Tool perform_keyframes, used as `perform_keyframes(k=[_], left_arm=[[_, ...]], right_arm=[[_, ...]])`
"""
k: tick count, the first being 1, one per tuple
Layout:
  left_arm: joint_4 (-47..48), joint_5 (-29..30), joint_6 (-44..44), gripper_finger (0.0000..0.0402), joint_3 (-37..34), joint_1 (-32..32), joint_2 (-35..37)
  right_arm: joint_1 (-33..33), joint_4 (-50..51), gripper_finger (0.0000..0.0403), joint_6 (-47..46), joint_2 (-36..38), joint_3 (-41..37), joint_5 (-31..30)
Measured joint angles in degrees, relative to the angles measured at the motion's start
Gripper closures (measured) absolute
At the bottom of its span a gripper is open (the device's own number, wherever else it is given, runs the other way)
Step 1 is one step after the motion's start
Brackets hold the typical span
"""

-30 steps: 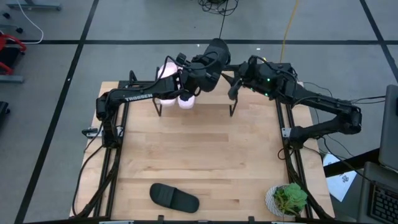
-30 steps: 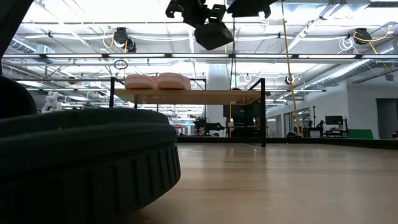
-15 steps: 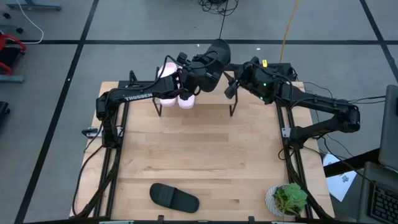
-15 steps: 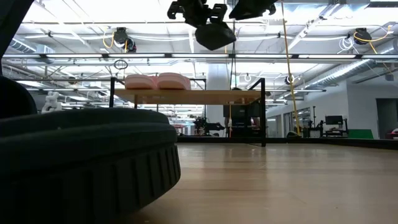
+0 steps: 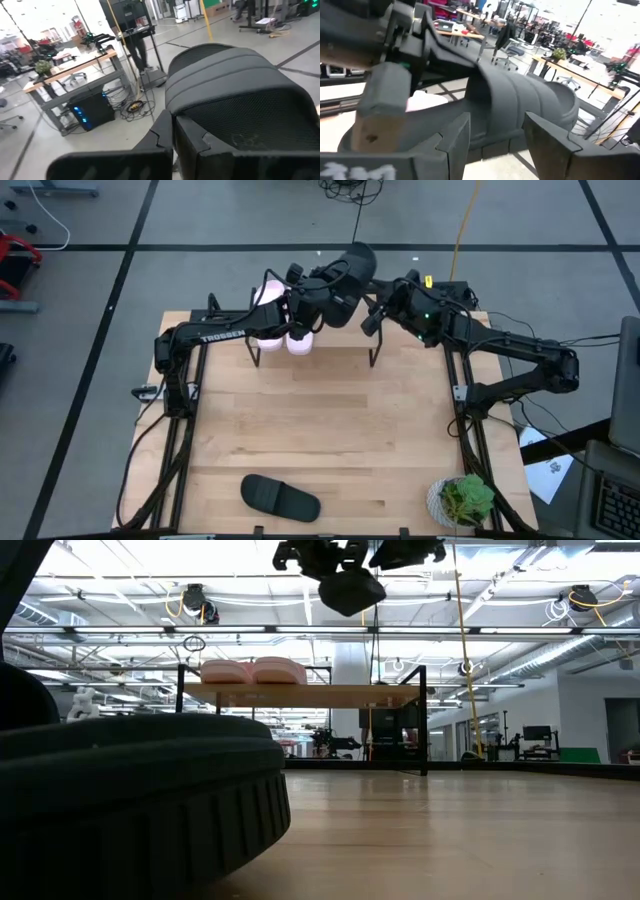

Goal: Pick and place slides into the shelf
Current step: Put the right black slide on the shelf

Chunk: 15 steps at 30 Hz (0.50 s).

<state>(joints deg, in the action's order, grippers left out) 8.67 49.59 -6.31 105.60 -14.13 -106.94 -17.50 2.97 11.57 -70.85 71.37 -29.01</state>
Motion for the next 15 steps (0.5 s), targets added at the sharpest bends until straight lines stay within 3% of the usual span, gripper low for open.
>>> perform_keyframes(k=[15], left_arm=[[-0.81,-0.53,0.66,0.0401,0.0,0.37,0.0]], right_arm=[[-0.02,-1.4,0.0229,-1.19,0.0,0.0,-0.99]])
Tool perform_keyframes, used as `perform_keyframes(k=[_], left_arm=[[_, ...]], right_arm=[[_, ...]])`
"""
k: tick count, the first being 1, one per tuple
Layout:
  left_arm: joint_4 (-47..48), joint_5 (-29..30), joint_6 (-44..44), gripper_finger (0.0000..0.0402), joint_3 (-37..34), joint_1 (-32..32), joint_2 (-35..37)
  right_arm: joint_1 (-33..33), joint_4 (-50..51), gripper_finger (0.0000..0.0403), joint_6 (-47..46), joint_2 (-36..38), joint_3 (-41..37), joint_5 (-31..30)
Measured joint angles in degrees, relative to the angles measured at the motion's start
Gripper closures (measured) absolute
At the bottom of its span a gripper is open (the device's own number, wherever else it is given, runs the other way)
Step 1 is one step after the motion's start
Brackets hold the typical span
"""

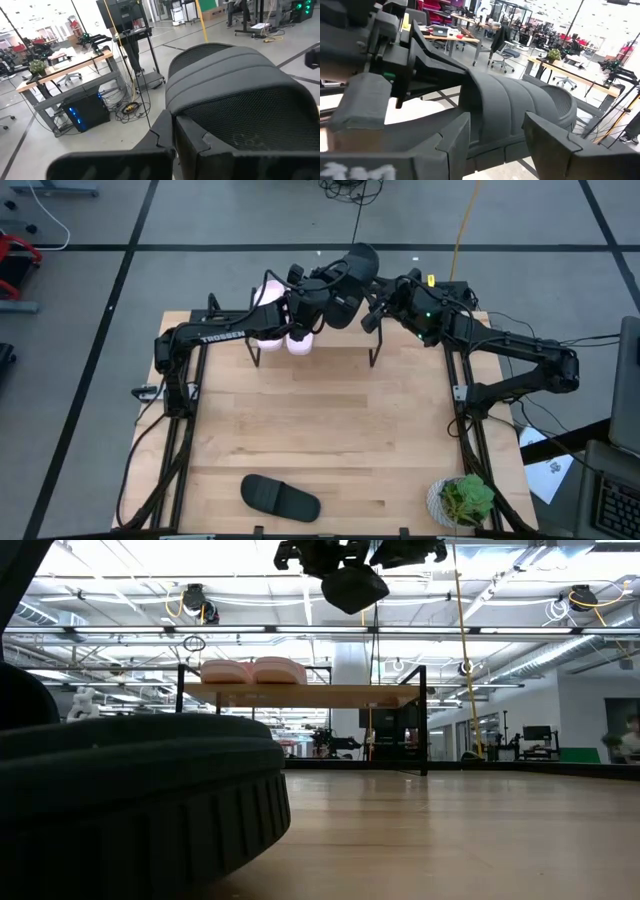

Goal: Pick and place slides into the shelf
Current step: Put the right black slide on the shelf

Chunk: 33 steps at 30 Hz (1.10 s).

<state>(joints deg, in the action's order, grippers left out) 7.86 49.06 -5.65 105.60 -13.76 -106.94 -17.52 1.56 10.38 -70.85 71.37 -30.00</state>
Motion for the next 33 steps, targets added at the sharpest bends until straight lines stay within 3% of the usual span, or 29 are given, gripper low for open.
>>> perform_keyframes(k=[21,33], left_arm=[[0.05,0.0,0.49,0.0401,0.0,0.0,0.0],[1.83,-0.96,-1.77,0.0401,0.0,0.67,0.0]], right_arm=[[0.0,-0.02,0.0229,-0.37,0.0,0.0,-0.01],[-0.59,3.17,0.0229,0.93,0.0,0.0,3.22]])
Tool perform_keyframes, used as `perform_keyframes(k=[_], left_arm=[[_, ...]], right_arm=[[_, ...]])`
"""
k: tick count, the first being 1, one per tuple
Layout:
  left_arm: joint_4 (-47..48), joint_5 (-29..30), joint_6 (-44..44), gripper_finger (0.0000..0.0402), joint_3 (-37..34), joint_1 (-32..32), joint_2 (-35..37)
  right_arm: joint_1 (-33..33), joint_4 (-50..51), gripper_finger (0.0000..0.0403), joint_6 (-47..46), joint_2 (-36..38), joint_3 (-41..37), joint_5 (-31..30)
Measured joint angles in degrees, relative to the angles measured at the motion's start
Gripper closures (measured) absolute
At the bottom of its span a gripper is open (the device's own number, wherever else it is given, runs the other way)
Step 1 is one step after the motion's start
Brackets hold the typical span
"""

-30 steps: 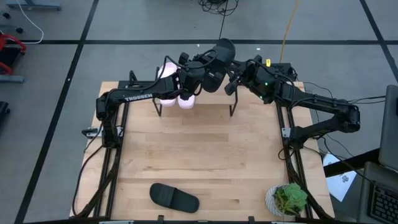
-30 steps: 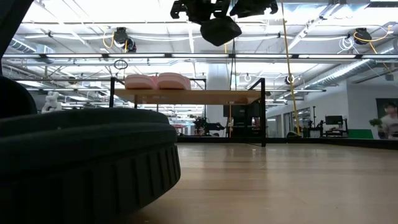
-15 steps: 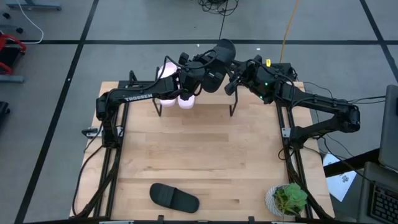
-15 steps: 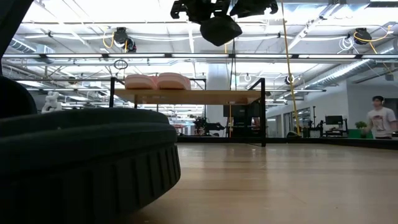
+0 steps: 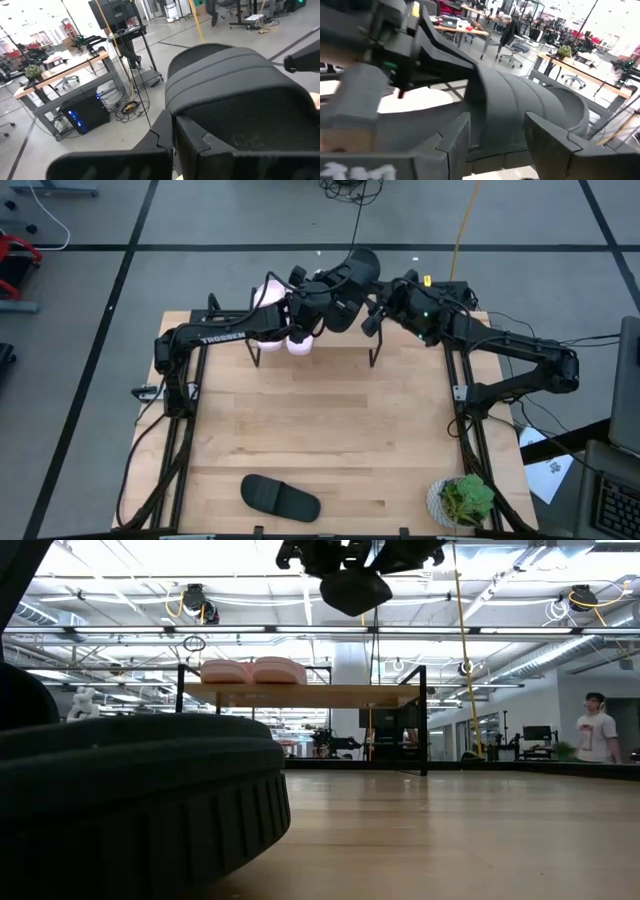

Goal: Pick and place slides into the shelf
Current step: Put the right black slide on the shelf

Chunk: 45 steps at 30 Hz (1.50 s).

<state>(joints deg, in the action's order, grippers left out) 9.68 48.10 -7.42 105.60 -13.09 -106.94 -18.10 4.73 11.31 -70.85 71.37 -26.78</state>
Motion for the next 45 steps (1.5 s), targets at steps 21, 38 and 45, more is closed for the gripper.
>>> perform_keyframes(k=[21,38,45], left_arm=[[0.45,-3.11,-3.47,0.0402,0.0,0.23,0.0],[0.4,-3.24,-4.37,0.0401,0.0,0.27,0.0],[0.39,-3.15,-4.35,0.0402,0.0,0.25,0.0]], right_arm=[[-1.32,2.62,0.0229,1.38,0.0,0.0,-1.08],[-1.36,3.34,0.036,1.42,0.0,0.0,-3.2],[-1.38,3.36,0.0392,0.55,0.0,0.0,-3.27]])
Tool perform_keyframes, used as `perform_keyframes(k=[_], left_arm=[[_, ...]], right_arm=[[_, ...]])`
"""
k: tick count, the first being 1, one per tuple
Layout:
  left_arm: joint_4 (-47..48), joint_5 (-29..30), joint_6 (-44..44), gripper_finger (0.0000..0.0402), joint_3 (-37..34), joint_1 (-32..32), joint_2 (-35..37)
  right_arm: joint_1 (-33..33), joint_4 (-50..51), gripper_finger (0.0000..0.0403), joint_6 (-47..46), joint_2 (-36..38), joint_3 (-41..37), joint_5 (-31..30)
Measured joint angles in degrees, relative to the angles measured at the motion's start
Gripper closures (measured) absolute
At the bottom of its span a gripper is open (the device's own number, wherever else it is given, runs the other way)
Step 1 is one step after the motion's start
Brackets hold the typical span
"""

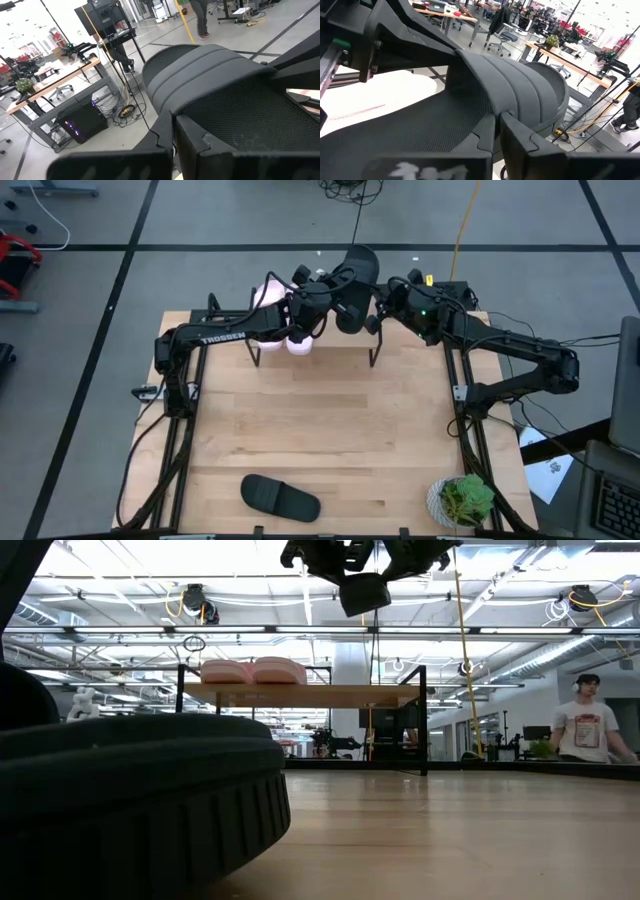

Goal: Pick and place slides into the shelf
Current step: Put the right black slide on the shelf

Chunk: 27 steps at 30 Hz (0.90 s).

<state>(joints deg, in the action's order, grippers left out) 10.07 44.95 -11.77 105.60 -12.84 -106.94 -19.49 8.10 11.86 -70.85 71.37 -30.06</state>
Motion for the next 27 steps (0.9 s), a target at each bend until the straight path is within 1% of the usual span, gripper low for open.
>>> perform_keyframes(k=[3,15,20,23,27], left_arm=[[0.02,0.0,0.06,0.0402,0.0,0.02,0.0],[0.09,0.0,0.12,0.0401,0.0,0.09,0.0],[0.02,0.57,0.26,0.0401,0.0,0.11,-0.02],[-0.02,0.89,0.07,0.0401,0.0,0.15,-0.04],[-0.12,0.99,0.13,0.039,0.0,0.13,-0.04]], right_arm=[[-0.02,0.02,0.0399,-0.05,0.0,0.0,0.01],[-0.02,0.3,0.0402,-0.72,0.0,0.0,-0.21],[-0.01,-0.16,0.0402,-0.38,0.0,0.0,-2.43],[-0.02,-0.15,0.0402,-0.18,-0.02,0.0,-2.65],[-0.02,-0.13,0.0402,-0.04,-0.02,0.0,-2.74]])
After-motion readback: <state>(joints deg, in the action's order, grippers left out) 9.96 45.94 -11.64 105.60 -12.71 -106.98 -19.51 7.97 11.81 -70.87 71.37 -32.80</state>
